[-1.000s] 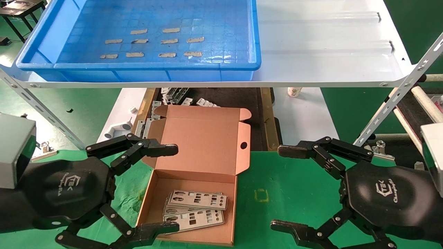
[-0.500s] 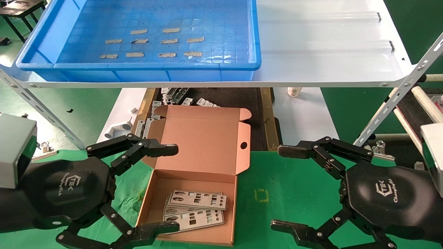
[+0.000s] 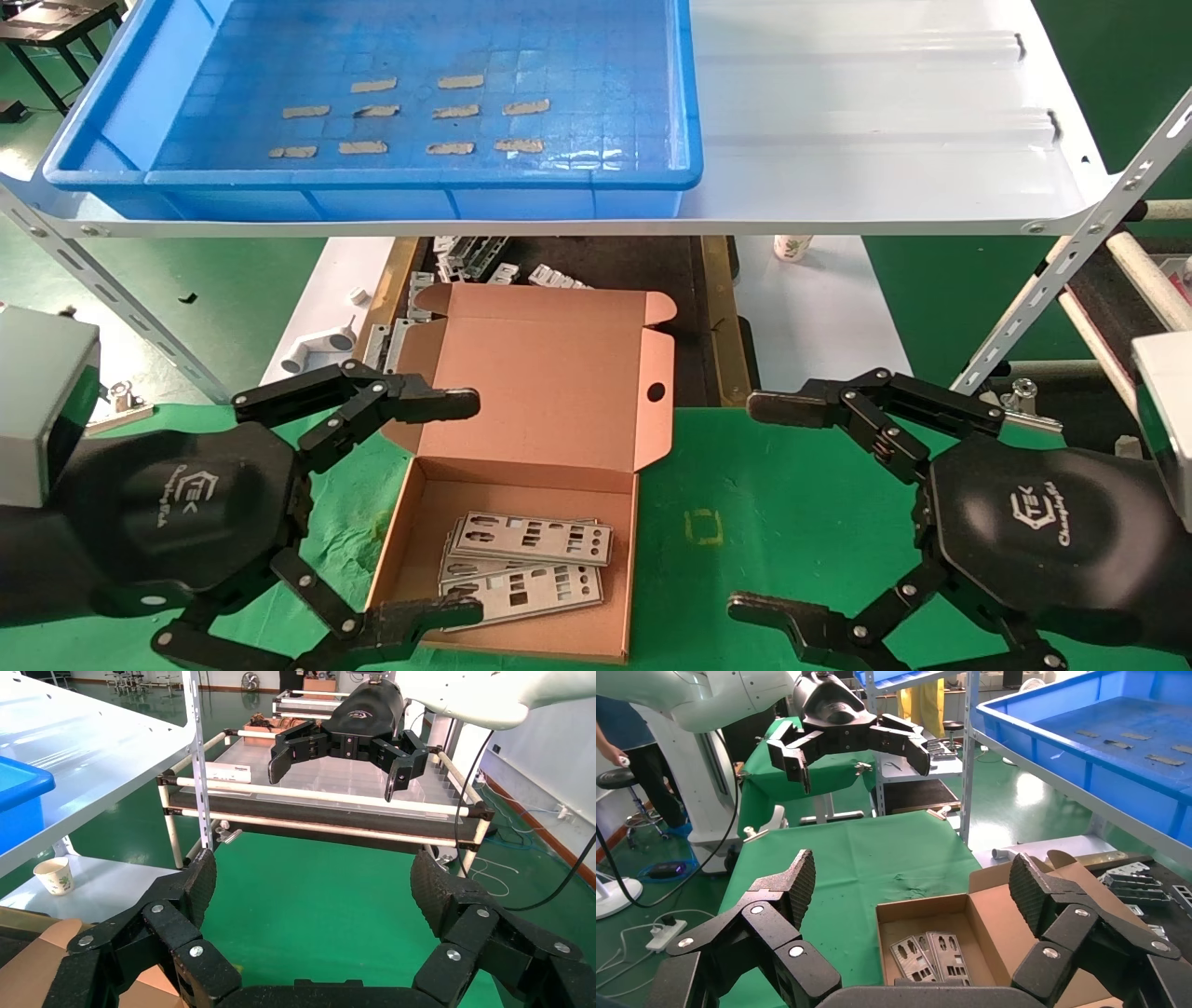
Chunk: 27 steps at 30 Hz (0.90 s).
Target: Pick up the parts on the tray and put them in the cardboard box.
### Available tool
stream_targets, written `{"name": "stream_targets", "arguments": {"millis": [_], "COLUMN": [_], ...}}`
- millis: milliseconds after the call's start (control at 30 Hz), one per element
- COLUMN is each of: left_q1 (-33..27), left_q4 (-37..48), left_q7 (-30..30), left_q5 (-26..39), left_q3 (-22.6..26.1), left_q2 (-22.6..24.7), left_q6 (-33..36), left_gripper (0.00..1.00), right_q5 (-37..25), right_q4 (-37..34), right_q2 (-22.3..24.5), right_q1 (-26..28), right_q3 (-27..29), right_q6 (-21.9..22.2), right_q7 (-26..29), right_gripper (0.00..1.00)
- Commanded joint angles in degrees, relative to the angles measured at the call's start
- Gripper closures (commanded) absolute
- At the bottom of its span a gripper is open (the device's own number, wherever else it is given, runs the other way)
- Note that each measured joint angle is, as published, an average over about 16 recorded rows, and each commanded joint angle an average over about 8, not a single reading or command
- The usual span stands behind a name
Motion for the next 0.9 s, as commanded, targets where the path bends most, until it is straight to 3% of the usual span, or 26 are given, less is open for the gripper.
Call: {"name": "stream_targets", "arguments": {"millis": [33,900], "left_q1": [0.0,0.0], "left_q4": [0.0,0.0], "left_q7": [0.0,0.0], "left_q5": [0.0,0.0], "left_q3": [0.0,0.0], "left_q2": [0.0,0.0], "left_q6": [0.0,0.0], "left_gripper": [0.0,0.0], "right_q5": [0.0,0.0], "right_q4": [0.0,0.0], "right_q2": [0.0,0.0], "right_q1": [0.0,0.0], "right_q3": [0.0,0.0], "right_q6": [0.0,0.0], "right_q7": [0.0,0.0], "right_gripper": [0.0,0.0]}}
